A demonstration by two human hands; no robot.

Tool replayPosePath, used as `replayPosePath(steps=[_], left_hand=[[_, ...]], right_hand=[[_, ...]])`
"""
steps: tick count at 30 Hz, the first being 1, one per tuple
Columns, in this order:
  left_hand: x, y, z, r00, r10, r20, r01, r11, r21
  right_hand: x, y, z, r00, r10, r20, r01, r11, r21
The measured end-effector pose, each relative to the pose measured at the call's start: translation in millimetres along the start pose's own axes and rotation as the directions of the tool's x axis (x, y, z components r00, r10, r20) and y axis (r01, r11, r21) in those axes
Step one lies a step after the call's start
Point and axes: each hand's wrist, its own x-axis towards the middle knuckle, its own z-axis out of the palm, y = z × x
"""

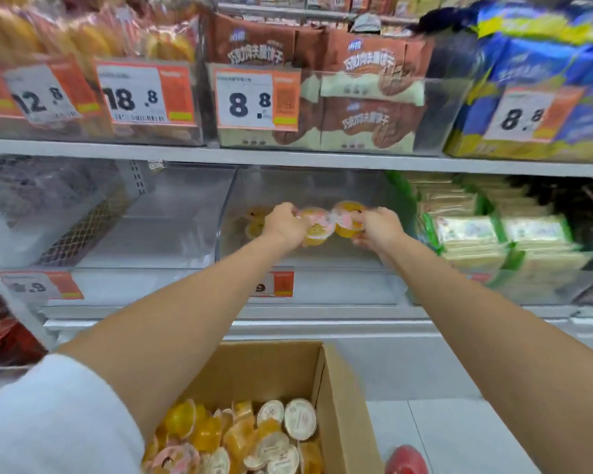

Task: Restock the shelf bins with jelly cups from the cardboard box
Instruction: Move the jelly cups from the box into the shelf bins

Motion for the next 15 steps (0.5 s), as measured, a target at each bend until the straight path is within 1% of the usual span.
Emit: replayPosePath(steps=[2,4,5,7,9,11,12,13,14,15], left_hand=[[31,0,21,0.997,0.051,0.057,-0.063,0.971,0.229],[60,-5,42,0.983,0.09,0.16,-0.15,0.895,0.421],[73,-10,50,0.974,0.098,0.202,-0.186,0.857,0.481],[93,-21,63,0.967,0.108,0.23,-0.223,0.798,0.56],[106,-31,68,0.974,0.137,0.181,-0.223,0.732,0.643],[111,-35,63,0.979,0.16,0.129,-0.204,0.658,0.725],[112,-38,57,0.982,0.161,0.1,-0.182,0.656,0.732],[109,-41,51,0.986,0.145,0.08,-0.158,0.679,0.717],[110,-46,47,0.991,0.106,0.084,-0.134,0.703,0.698],[108,-51,41,0.991,0.063,0.115,-0.126,0.706,0.696]], right_hand=[[31,10,-2,0.996,0.081,-0.031,-0.081,0.996,-0.03],[58,22,-2,0.986,0.16,-0.048,-0.162,0.986,-0.03],[67,28,-1,0.978,0.203,-0.039,-0.204,0.979,-0.023],[80,37,0,0.962,0.272,-0.012,-0.272,0.959,-0.078],[89,44,-1,0.954,0.301,-0.008,-0.299,0.944,-0.137],[99,48,0,0.954,0.3,-0.002,-0.297,0.943,-0.148],[102,50,1,0.956,0.293,0.01,-0.287,0.944,-0.164],[103,50,5,0.957,0.287,0.034,-0.276,0.943,-0.188],[105,50,10,0.959,0.277,0.062,-0.259,0.943,-0.207],[105,49,15,0.958,0.274,0.087,-0.25,0.943,-0.219]])
